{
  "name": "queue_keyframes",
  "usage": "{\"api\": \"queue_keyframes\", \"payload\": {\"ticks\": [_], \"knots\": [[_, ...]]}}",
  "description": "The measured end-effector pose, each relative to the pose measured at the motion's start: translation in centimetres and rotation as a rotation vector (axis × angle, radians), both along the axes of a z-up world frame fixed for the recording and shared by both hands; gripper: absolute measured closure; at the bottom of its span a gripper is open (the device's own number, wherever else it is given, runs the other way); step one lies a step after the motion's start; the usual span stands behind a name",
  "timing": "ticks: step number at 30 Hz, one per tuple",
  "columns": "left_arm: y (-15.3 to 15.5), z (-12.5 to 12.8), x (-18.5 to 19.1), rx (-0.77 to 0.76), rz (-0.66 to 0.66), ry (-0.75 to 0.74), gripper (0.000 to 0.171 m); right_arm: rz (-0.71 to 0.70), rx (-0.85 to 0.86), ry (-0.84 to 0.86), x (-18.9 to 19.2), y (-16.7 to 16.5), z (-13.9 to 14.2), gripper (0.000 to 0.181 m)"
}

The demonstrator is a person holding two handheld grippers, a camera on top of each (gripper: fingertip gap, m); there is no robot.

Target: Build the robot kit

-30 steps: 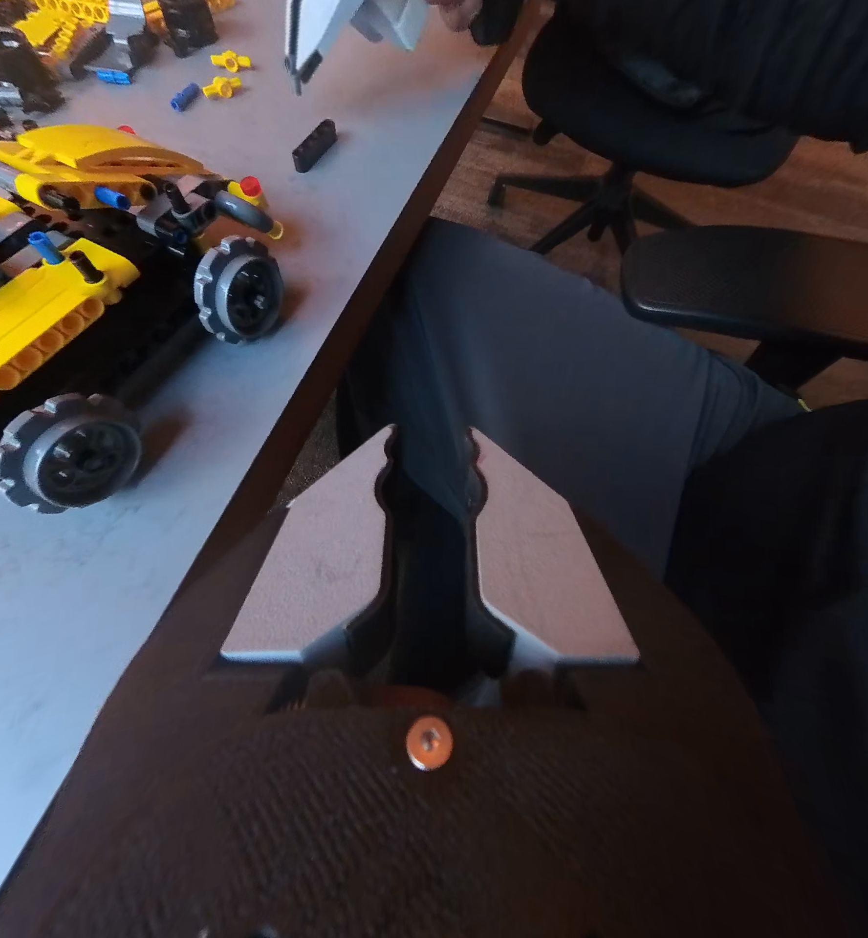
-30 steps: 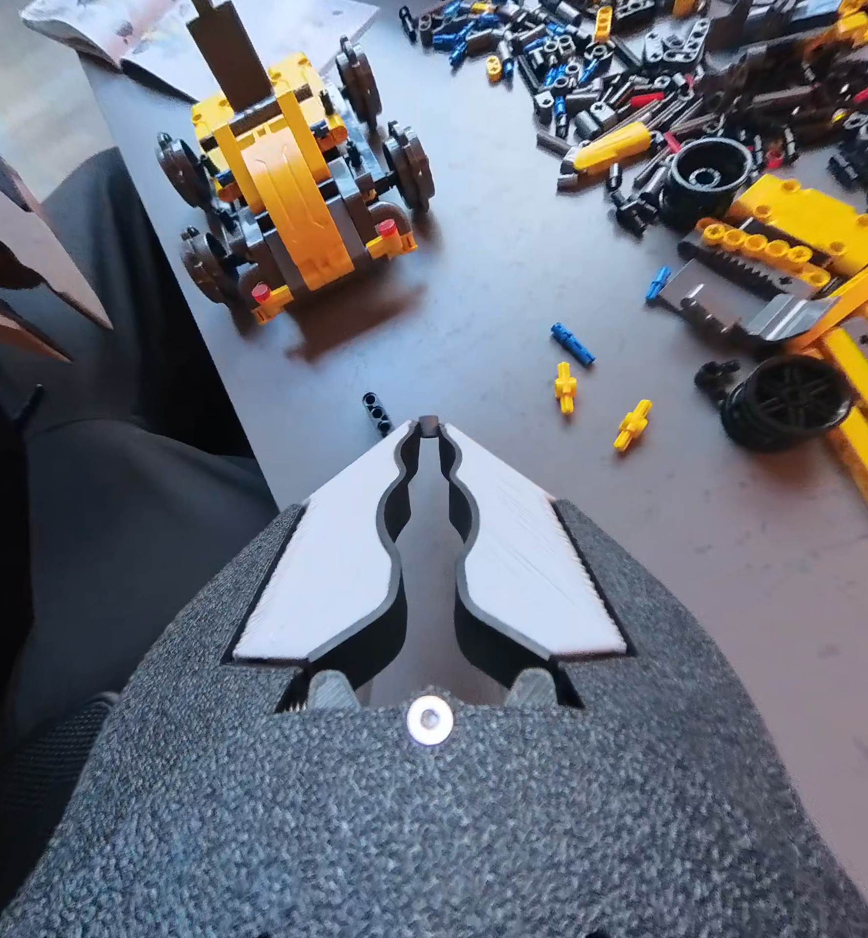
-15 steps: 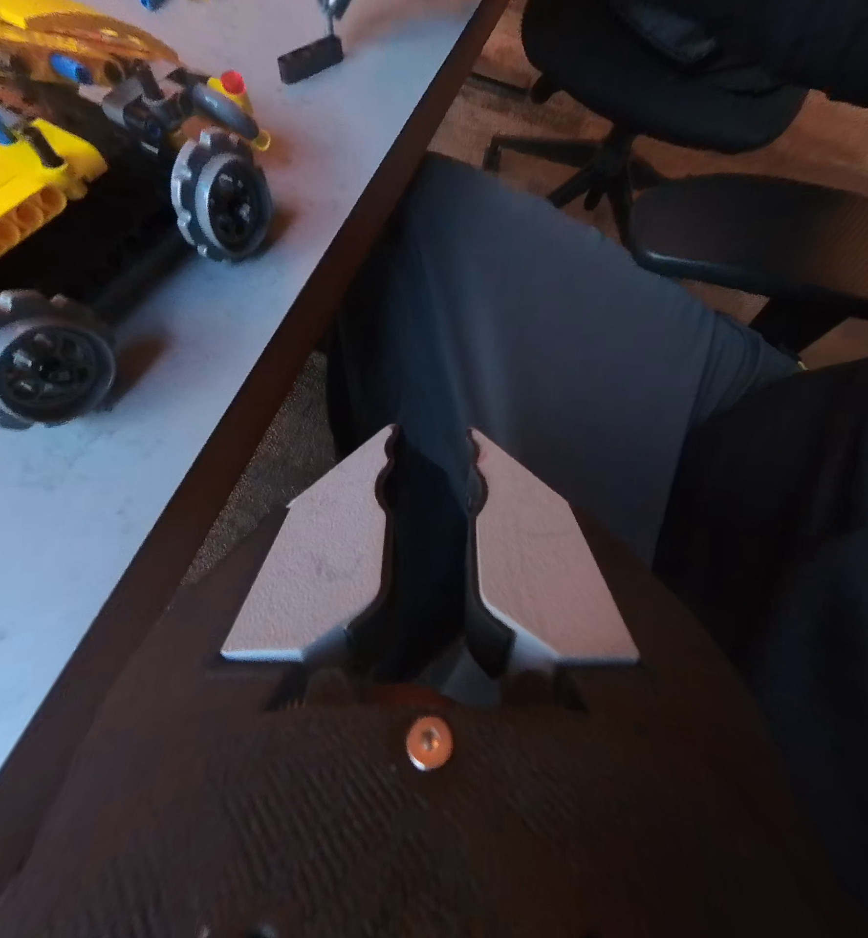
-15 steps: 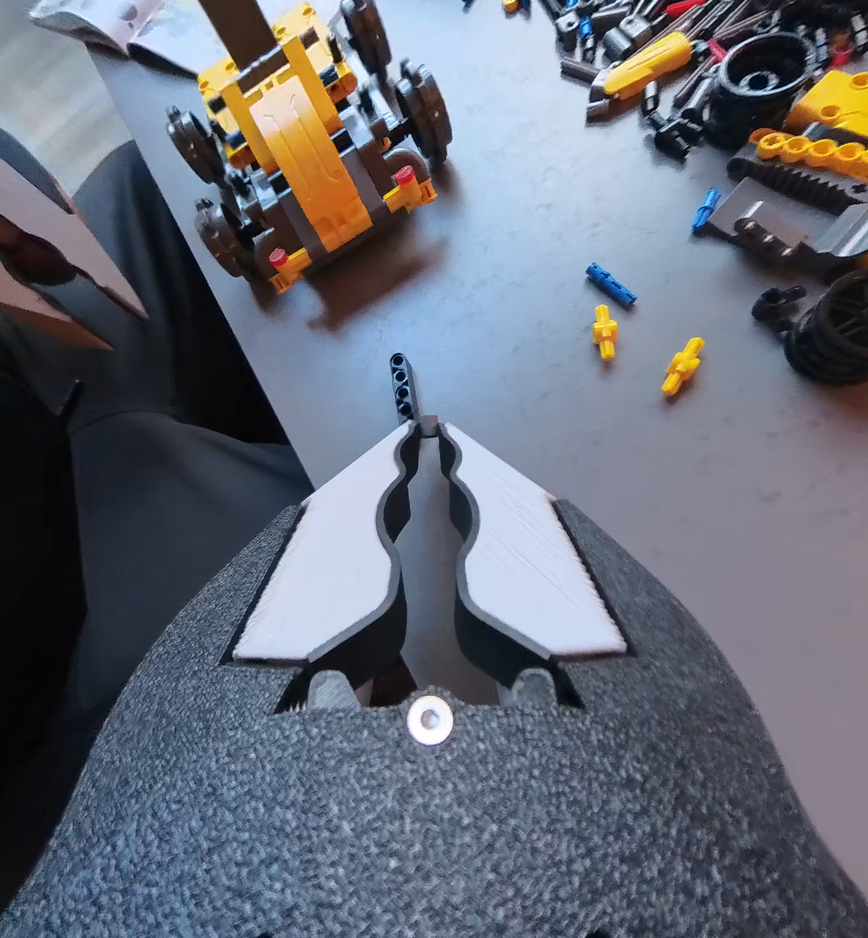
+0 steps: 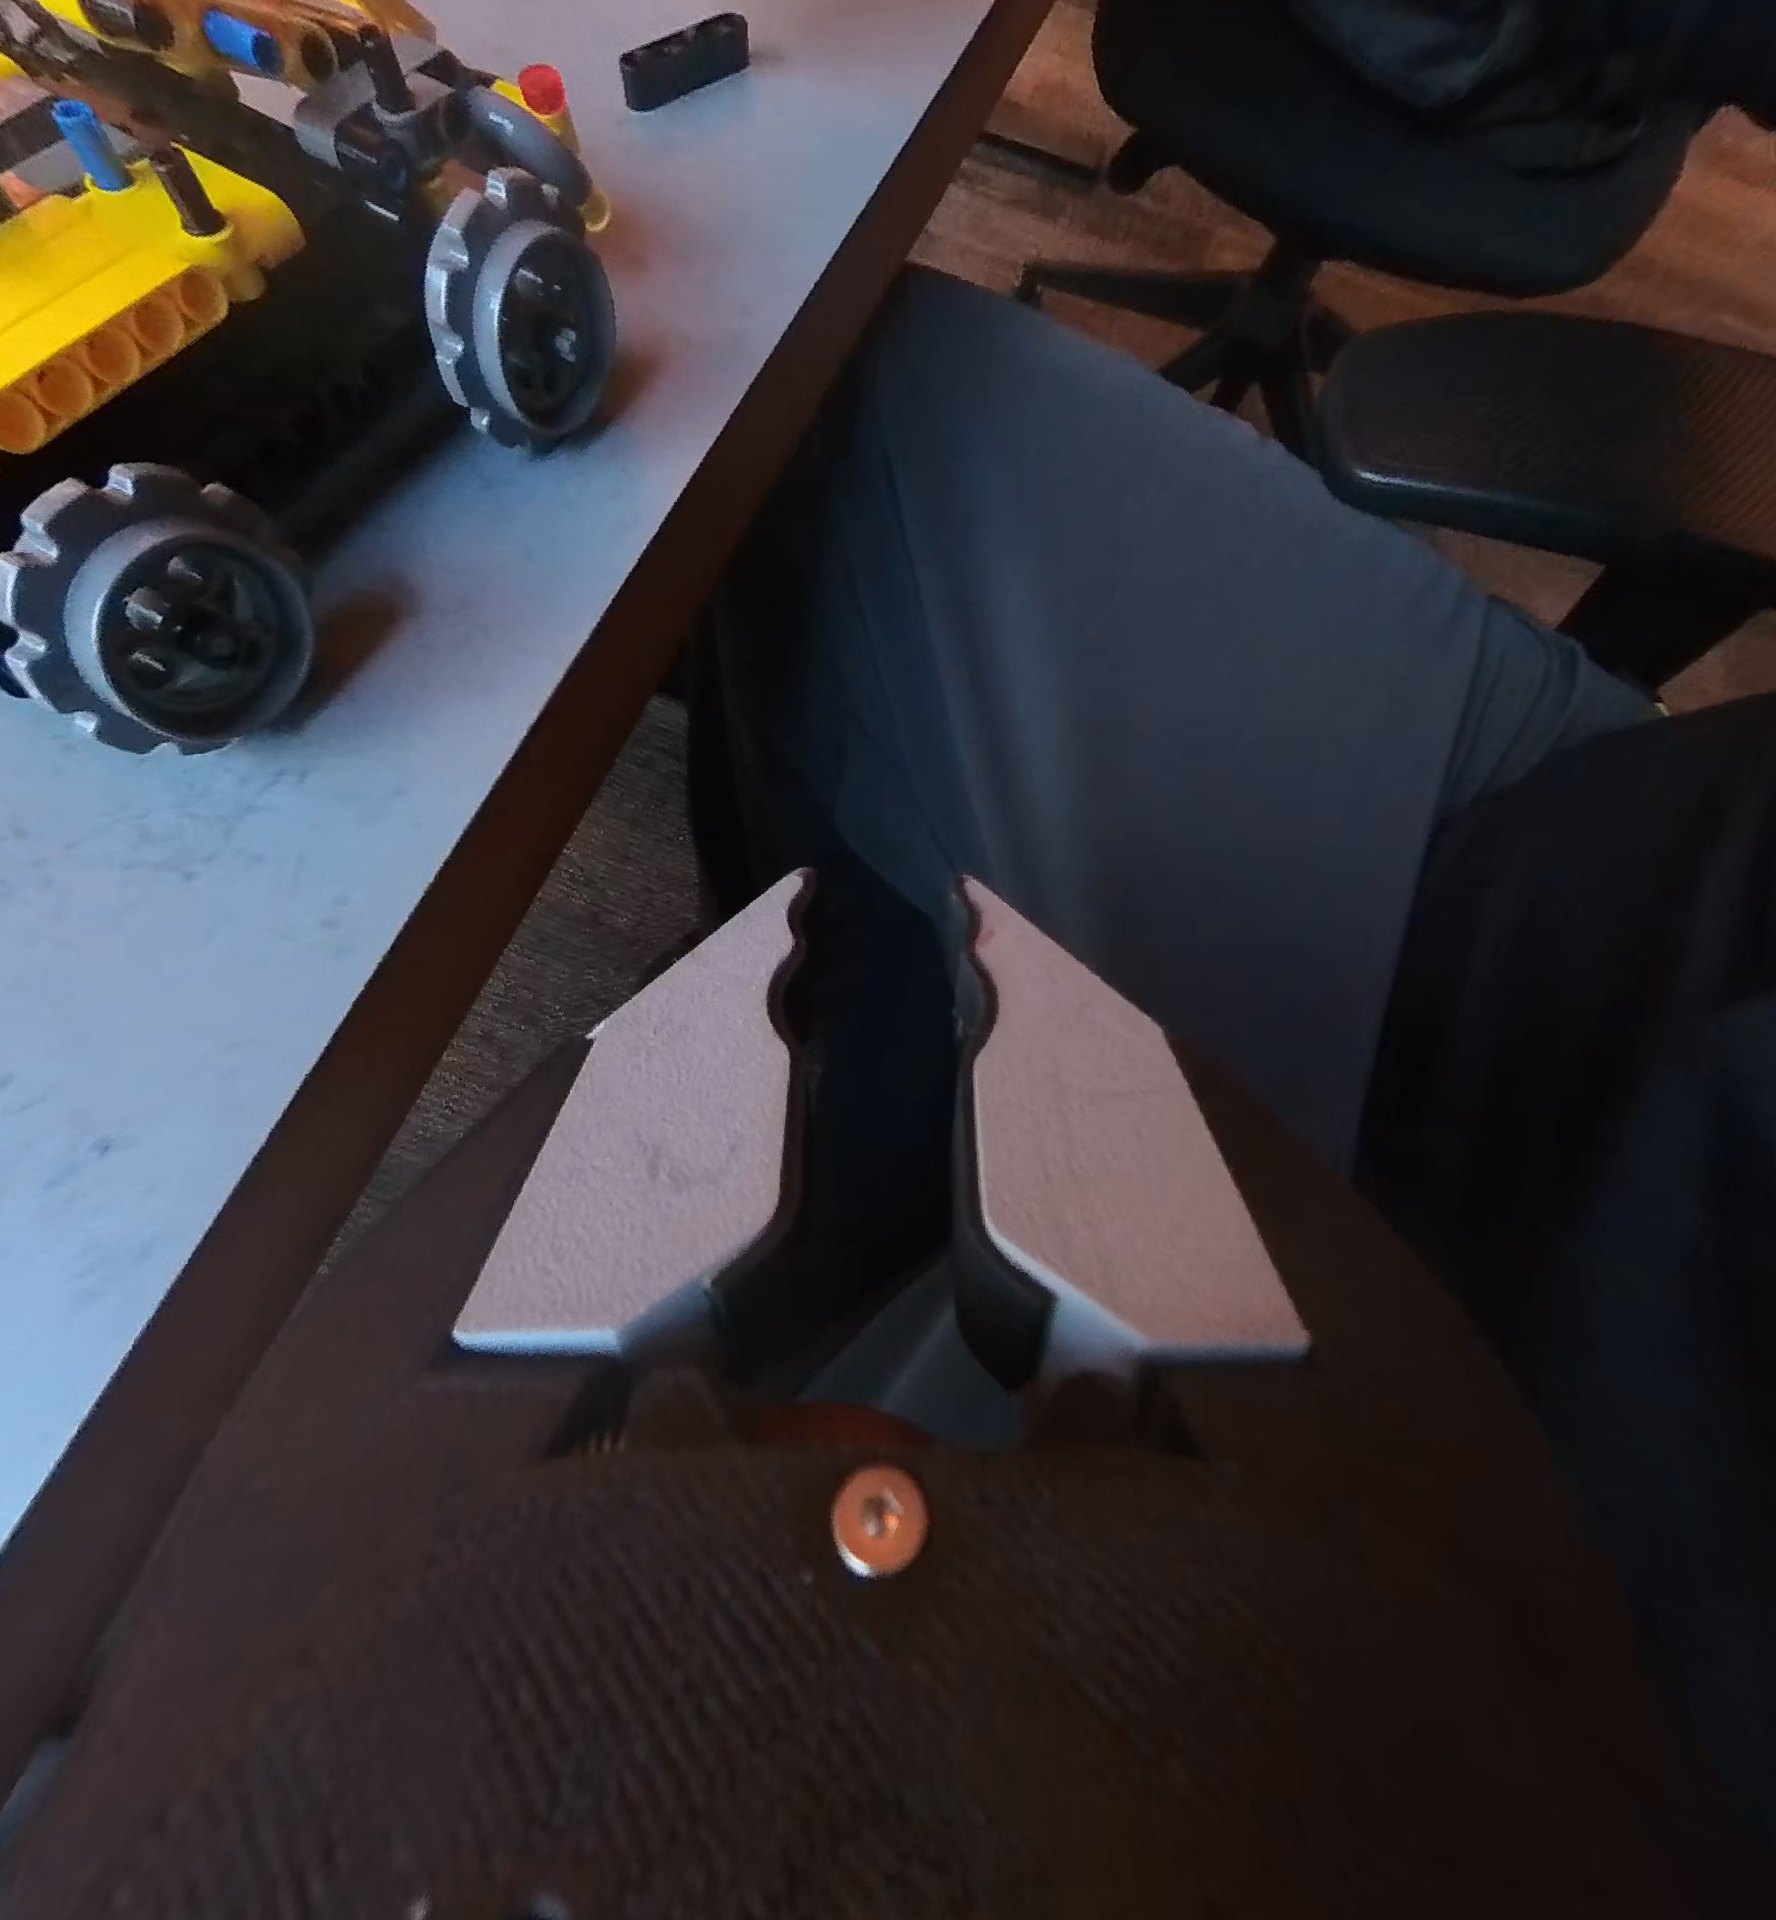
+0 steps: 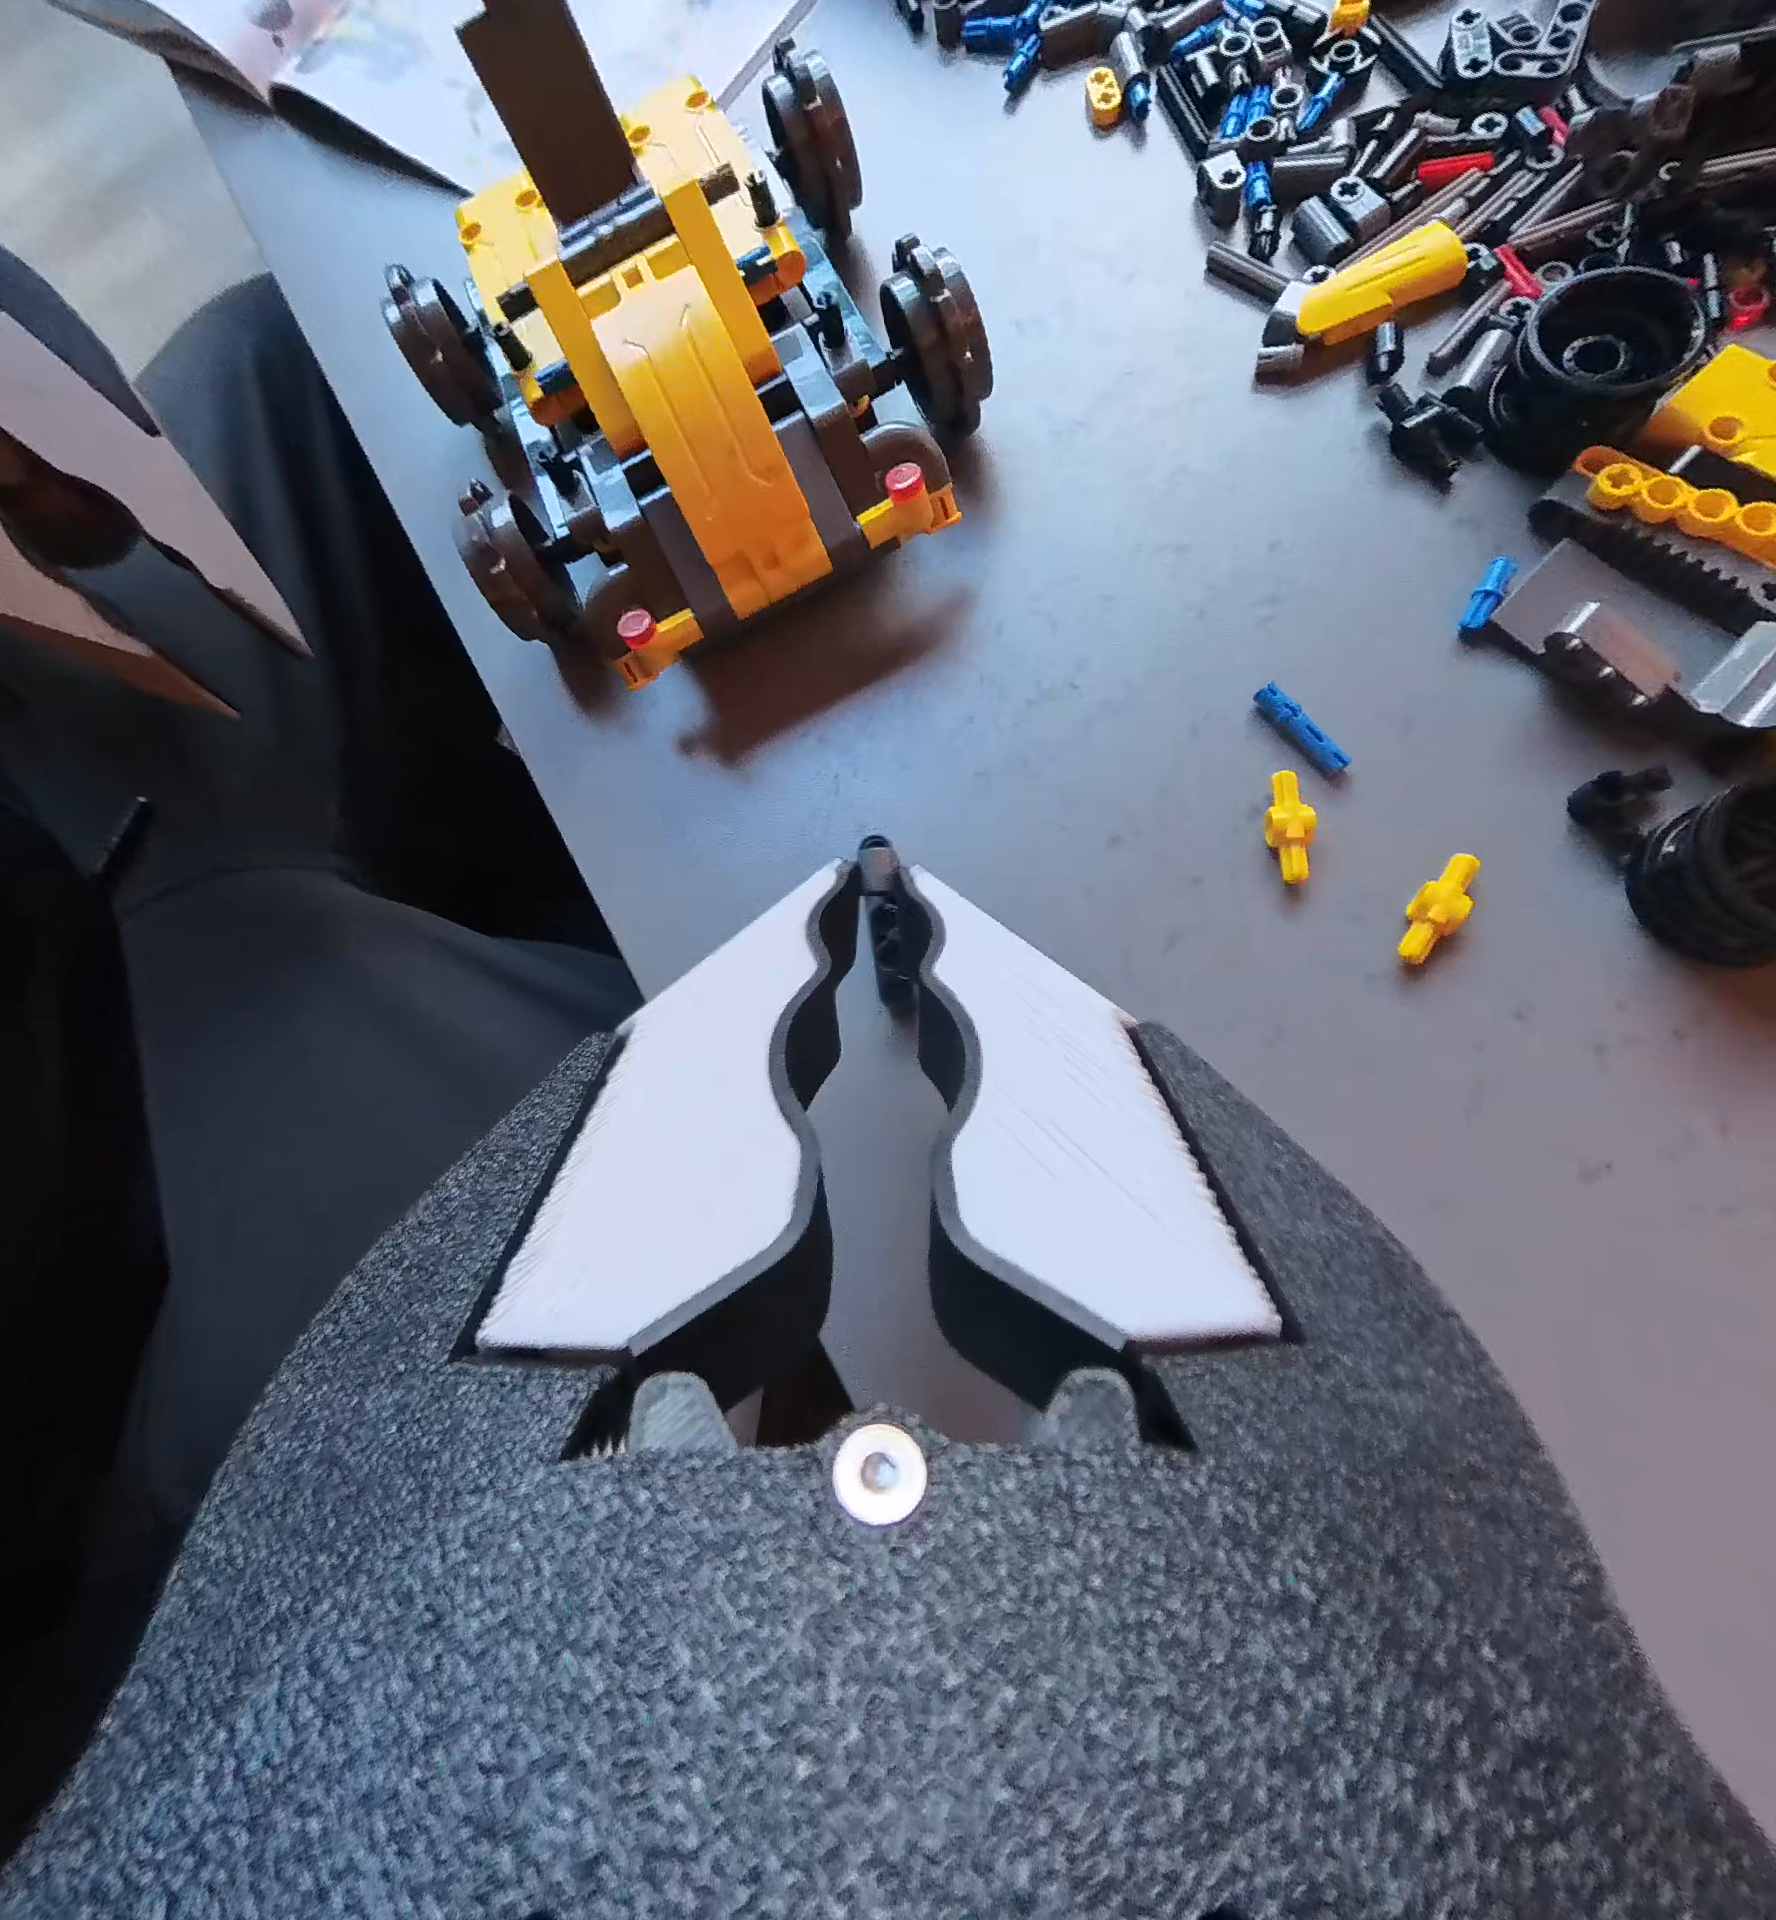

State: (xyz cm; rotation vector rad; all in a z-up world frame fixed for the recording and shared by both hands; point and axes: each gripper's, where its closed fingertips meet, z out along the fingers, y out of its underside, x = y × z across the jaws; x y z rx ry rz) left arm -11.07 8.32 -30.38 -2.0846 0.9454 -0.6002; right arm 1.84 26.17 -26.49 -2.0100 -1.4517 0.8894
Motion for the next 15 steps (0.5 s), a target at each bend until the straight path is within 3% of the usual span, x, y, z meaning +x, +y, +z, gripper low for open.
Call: {"api": "queue_keyframes", "payload": {"ticks": [15], "knots": [[-0.1, -0.4, -0.1, -0.007, -0.002, -0.019, 0.151, 0.013, -0.017, -0.027, 0.0, -0.2, -0.8, 0.175]]}}
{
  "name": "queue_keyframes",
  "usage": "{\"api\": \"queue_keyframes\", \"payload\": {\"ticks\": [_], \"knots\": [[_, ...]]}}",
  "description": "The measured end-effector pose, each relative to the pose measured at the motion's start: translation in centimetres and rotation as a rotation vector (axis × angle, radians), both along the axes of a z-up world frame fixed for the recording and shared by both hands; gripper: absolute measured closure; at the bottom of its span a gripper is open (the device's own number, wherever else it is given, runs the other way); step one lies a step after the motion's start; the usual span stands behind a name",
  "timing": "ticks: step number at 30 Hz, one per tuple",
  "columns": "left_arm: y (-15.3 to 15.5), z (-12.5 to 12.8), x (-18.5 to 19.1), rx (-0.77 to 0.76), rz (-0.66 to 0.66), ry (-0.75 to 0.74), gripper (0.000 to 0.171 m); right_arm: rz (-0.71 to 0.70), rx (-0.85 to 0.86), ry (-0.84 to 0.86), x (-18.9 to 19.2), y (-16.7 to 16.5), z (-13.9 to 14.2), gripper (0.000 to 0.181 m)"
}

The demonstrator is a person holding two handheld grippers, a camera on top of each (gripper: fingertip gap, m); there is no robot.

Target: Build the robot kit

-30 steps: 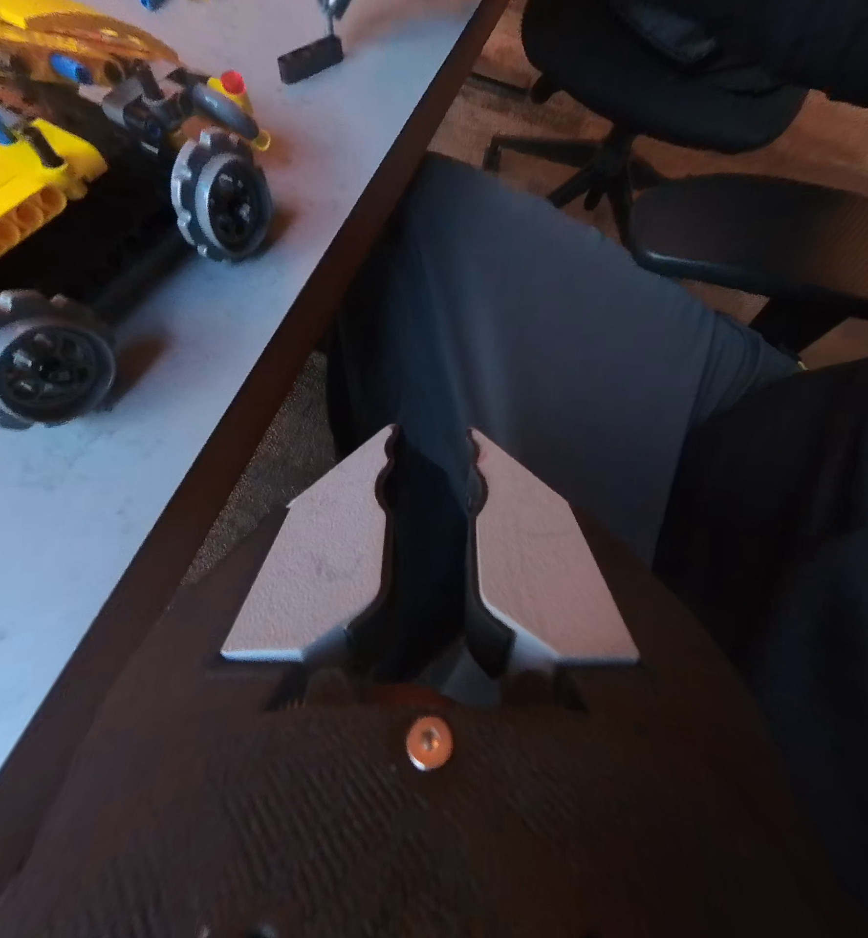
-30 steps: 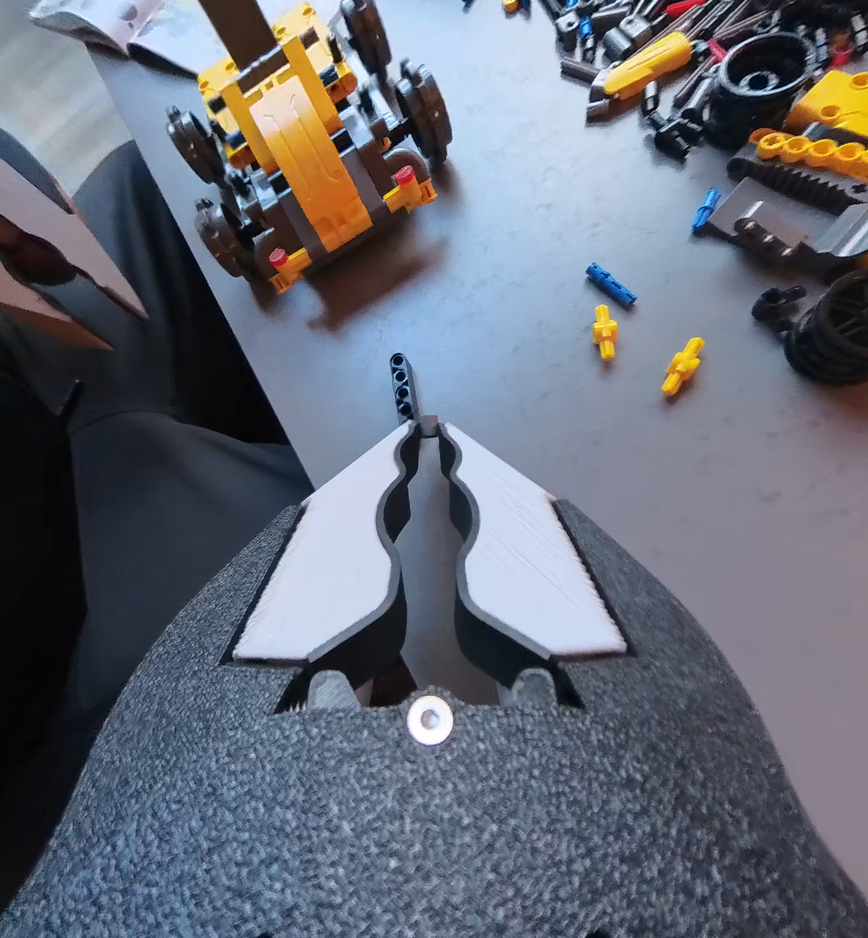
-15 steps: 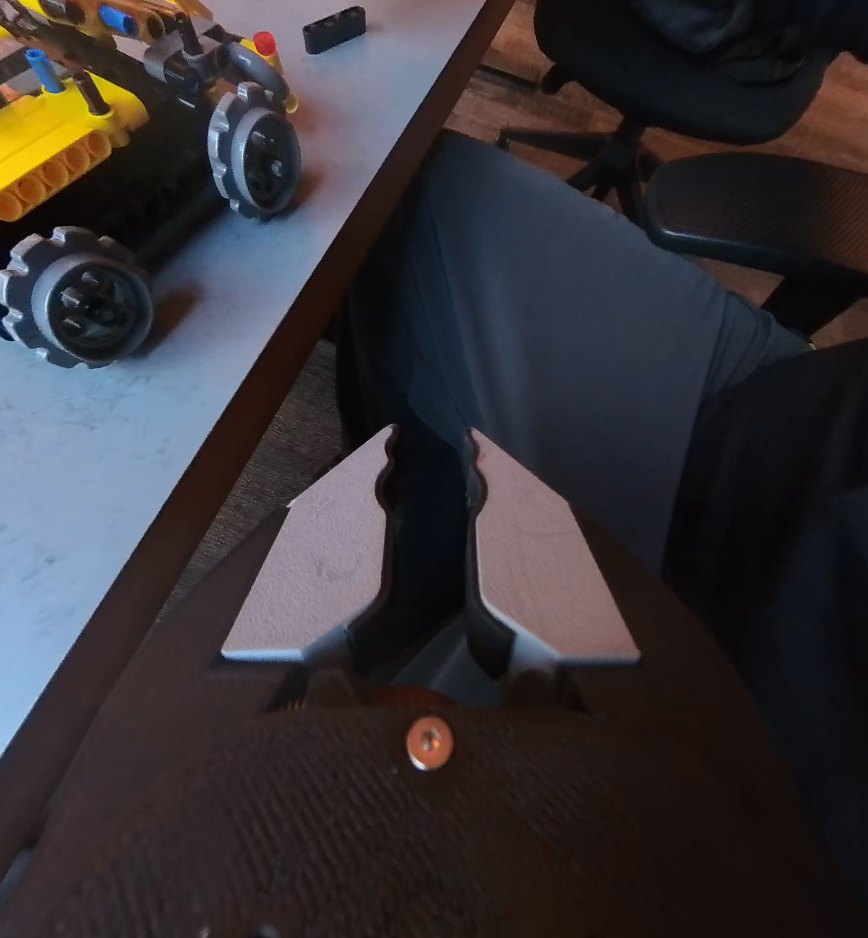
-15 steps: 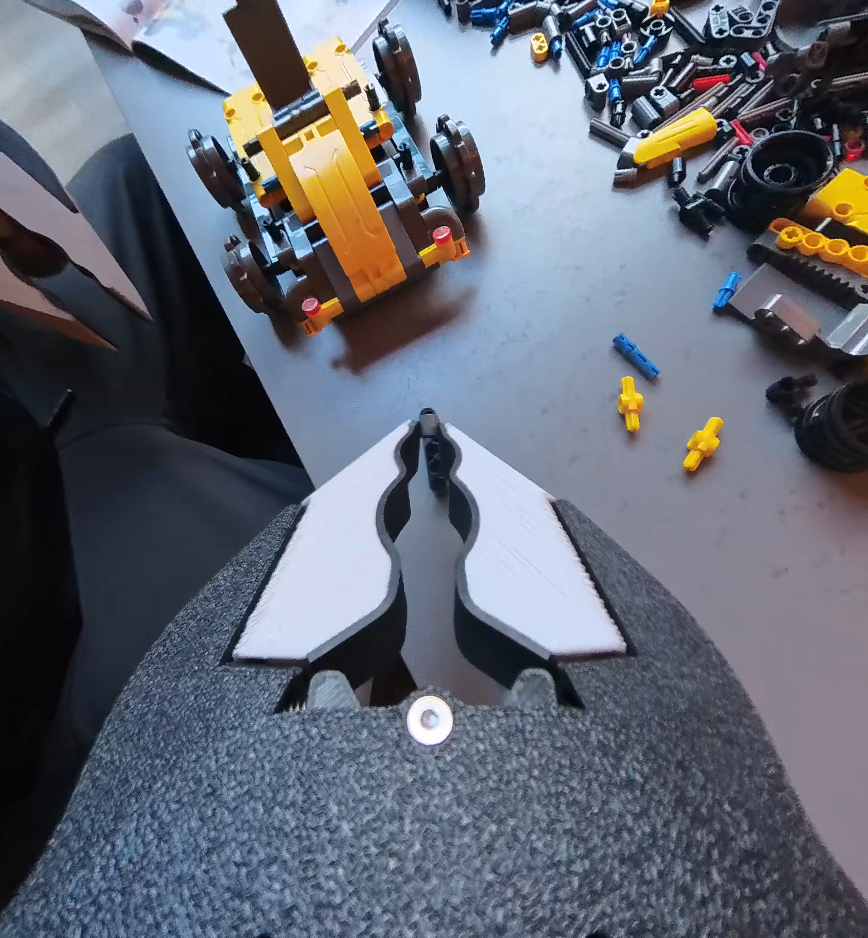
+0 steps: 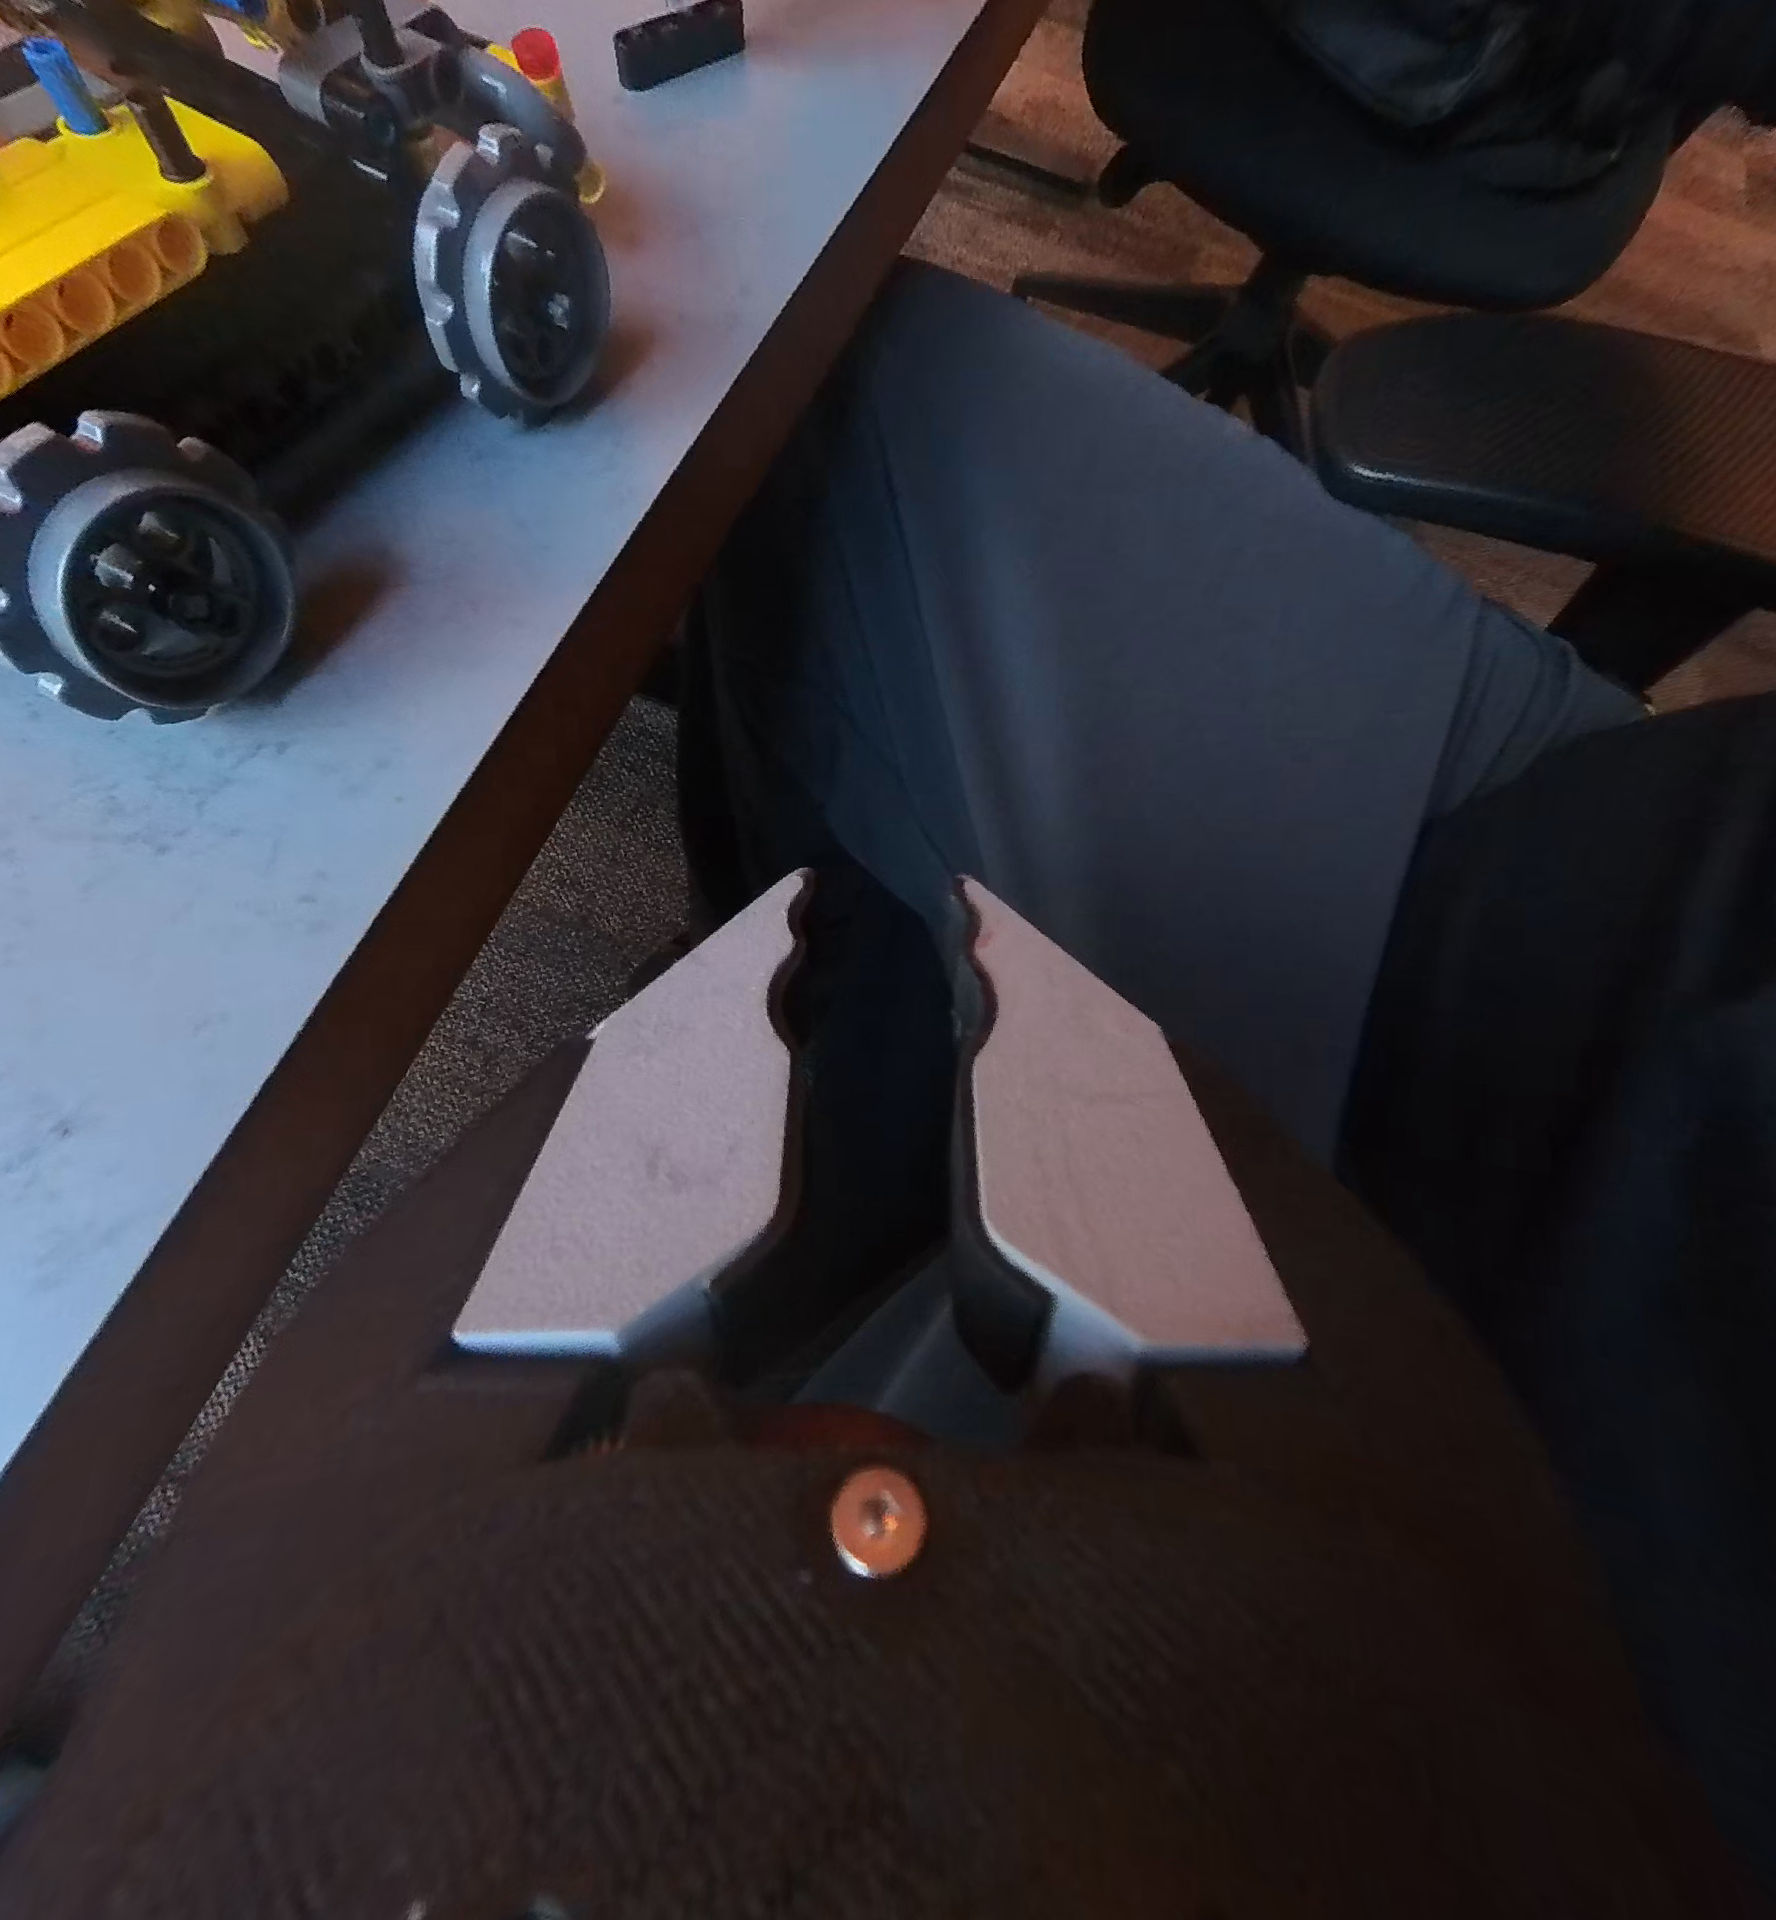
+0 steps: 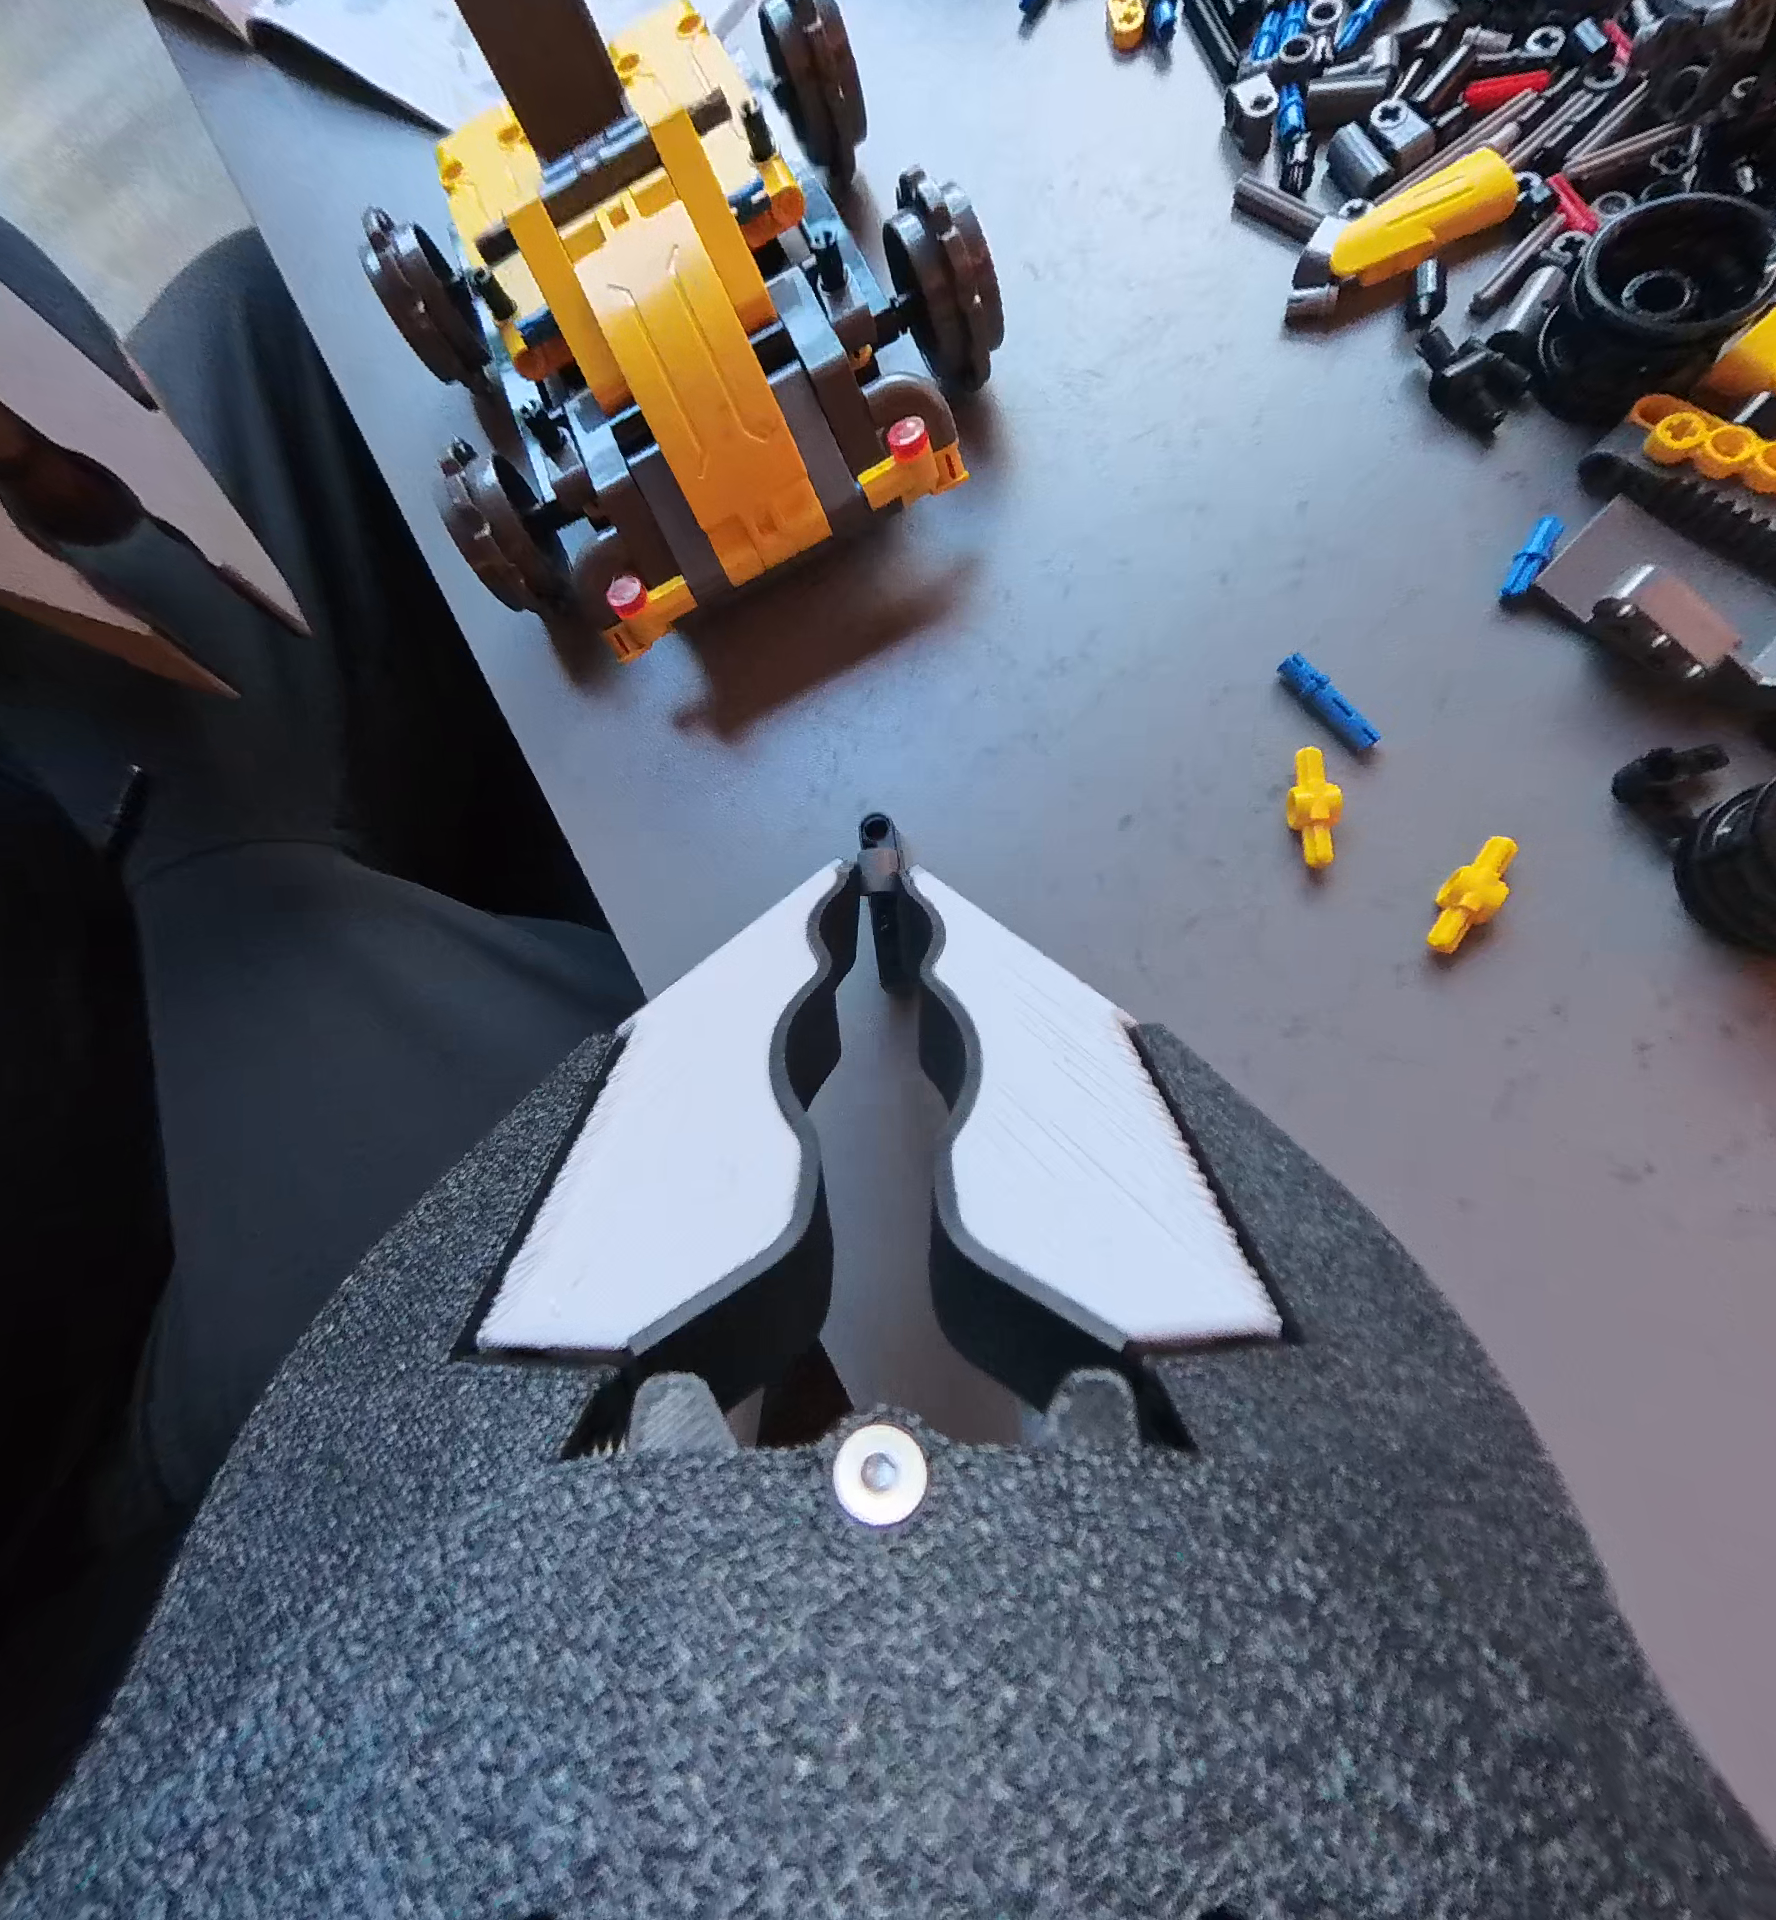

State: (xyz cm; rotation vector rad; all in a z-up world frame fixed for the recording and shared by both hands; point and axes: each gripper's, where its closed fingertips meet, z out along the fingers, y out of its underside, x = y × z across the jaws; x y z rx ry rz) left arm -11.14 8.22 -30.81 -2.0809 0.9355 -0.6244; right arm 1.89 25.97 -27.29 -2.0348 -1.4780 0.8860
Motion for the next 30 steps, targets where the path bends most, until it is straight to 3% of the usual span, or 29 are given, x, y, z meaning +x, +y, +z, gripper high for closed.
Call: {"api": "queue_keyframes", "payload": {"ticks": [30], "knots": [[-0.03, -0.50, 0.06, -0.028, -0.017, -0.008, 0.151, 0.048, 0.148, -0.229, -0.09, 0.00, -0.64, 0.175]]}}
